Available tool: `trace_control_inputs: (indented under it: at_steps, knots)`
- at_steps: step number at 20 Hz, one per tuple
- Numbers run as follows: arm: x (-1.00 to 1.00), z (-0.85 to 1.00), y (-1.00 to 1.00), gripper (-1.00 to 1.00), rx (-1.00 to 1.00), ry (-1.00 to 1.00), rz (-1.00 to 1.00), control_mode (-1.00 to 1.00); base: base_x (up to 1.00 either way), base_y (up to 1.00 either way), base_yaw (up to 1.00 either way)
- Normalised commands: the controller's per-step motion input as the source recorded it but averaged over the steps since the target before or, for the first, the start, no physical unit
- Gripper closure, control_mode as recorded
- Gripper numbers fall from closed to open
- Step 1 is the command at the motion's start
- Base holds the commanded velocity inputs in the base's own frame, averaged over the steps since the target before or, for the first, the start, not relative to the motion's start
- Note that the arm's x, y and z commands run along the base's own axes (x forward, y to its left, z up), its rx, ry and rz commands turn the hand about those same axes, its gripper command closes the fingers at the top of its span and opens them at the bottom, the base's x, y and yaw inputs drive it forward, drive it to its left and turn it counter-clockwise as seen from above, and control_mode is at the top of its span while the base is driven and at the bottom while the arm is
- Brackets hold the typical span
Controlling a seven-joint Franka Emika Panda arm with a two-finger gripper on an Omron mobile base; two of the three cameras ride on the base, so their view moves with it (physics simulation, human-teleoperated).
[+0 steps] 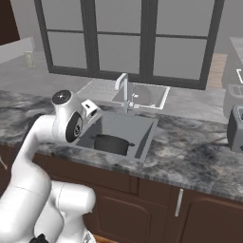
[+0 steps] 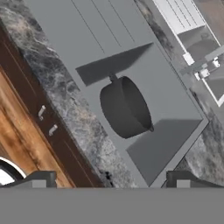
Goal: Move the pot and pan from the stove into the sink.
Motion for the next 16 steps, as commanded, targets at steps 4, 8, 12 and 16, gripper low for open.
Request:
trace_control_inputs:
  at_steps: [4,8,12,16]
  knots:
    - [-0.89,0.50,0.06,-1.00,0.01,-0.12,0.07,-1.00,0.00,0.00,0.00]
    - [-0.79,0.39,0.11,-1.00,0.00,-0.28,0.03,-1.00,0.00,0.00,0.00]
    - [-0.57,0.09,0.15,-1.00,0.00,-0.28,0.05,-1.00,0.00,0.00,0.00]
    - [-0.01,0.00,0.01,-1.00,0.00,-0.01,0.00,-1.00,0.00,0.00,0.00]
